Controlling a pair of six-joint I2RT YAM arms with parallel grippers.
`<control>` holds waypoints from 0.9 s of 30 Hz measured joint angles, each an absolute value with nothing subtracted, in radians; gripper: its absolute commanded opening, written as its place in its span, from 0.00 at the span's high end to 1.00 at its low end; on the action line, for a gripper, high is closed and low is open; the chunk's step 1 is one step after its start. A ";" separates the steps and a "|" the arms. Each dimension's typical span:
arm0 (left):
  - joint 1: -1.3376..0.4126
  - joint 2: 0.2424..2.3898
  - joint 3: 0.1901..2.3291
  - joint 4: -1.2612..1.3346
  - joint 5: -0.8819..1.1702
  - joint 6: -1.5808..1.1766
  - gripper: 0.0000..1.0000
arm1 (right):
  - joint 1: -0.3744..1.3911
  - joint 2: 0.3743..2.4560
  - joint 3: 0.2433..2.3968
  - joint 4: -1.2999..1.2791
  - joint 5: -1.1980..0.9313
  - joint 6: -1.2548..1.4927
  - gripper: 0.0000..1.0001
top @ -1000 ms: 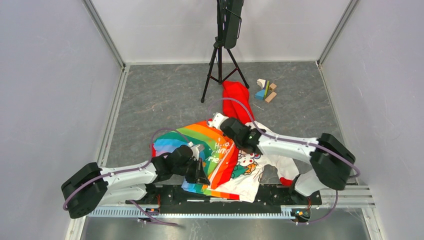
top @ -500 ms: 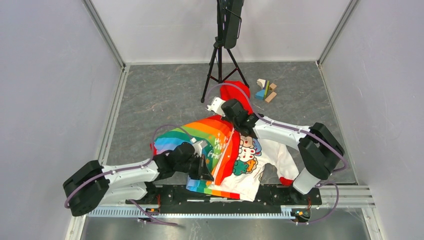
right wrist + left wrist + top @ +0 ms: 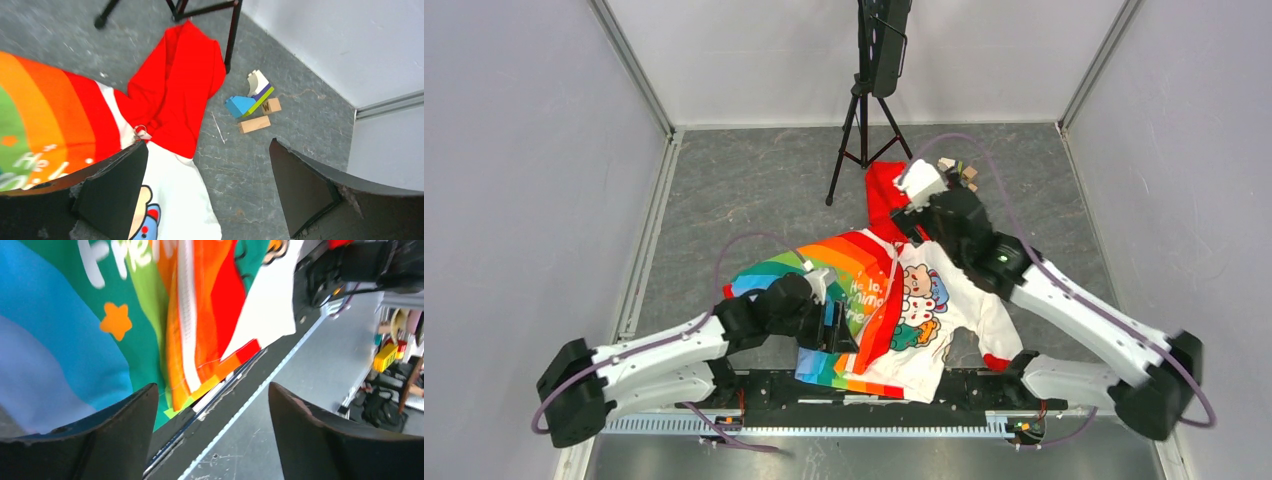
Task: Zip up the jacket
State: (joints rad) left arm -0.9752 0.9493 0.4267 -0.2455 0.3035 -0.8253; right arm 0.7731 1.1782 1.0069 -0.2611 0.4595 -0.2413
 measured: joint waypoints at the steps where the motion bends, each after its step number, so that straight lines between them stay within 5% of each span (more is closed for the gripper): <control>1: -0.973 0.928 0.456 -0.286 0.284 -0.808 0.00 | 0.773 1.128 1.007 -0.272 0.447 -0.223 0.02; 14: -0.955 0.873 1.334 -0.773 -0.160 -0.428 0.00 | 0.773 0.665 1.087 -0.402 0.381 -0.089 0.02; 27: -0.955 0.855 1.597 -0.750 -0.307 -0.238 0.00 | 0.773 0.427 1.152 -0.421 0.448 -0.113 0.02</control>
